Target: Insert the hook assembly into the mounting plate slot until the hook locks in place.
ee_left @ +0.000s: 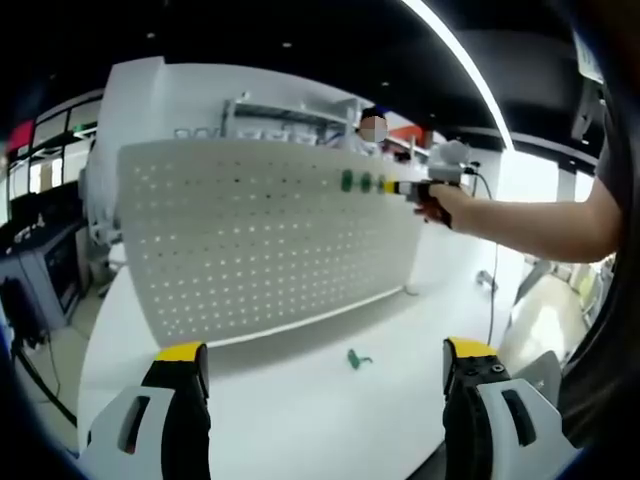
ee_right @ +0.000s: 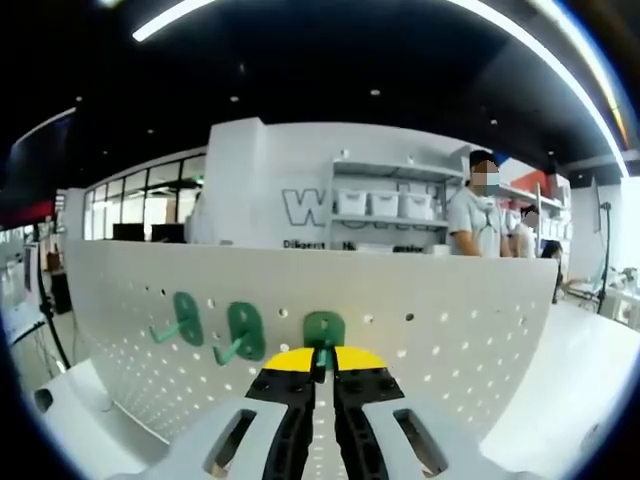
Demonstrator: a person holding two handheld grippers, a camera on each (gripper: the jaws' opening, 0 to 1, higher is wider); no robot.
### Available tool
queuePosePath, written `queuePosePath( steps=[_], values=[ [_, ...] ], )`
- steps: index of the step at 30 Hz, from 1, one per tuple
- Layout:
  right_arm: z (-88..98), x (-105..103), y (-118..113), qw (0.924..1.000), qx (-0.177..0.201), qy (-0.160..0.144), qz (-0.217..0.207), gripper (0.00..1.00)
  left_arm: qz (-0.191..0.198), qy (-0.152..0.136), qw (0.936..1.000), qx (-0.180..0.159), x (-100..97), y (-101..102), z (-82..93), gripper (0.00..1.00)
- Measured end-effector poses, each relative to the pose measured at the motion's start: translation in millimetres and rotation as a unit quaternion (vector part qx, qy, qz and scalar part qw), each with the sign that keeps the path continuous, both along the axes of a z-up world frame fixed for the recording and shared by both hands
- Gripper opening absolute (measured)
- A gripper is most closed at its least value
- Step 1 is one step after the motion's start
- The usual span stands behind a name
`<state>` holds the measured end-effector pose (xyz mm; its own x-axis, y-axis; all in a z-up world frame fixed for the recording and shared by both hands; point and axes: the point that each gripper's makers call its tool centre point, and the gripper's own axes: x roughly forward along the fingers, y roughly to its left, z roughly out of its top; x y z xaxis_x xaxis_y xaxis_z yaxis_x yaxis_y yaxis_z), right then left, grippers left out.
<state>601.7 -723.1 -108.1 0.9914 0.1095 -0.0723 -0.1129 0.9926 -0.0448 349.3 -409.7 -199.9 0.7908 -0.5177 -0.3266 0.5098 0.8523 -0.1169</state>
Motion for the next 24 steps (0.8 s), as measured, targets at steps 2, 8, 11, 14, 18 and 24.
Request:
queuePosePath(
  steps=[2,8,11,14,18,24],
  values=[
    [3.3,-1.3,0.2,1.0000,-0.001,-0.003,-0.002,0.08,0.001,0.001,1.0000,0.001,-0.4,1.4,-0.8,0.99],
    [17.9,-5.9,-1.1,0.9998,0.004,-0.022,-0.003,0.10,-0.001,0.002,1.0000,0.000,-1.7,-1.0,-1.3,0.99],
    [23.3,-10.3,-0.6,0.9996,-0.002,-0.029,-0.002,0.11,-0.004,0.002,1.0000,0.000,-2.4,-3.5,-0.6,0.99],
    [27.8,-14.2,-3.3,0.9994,-0.008,-0.034,-0.007,0.14,-0.006,0.000,1.0000,-0.001,-2.0,-4.5,1.3,0.98],
    [37.4,-22.9,-3.7,0.9991,0.001,-0.043,-0.004,0.16,-0.010,-0.004,0.9999,0.000,-2.7,-7.3,4.3,0.98],
    [42.5,-41.8,3.0,0.9988,-0.004,-0.047,0.008,0.16,-0.017,-0.010,0.9998,0.000,-7.8,-12.7,7.7,0.98]
  ],
)
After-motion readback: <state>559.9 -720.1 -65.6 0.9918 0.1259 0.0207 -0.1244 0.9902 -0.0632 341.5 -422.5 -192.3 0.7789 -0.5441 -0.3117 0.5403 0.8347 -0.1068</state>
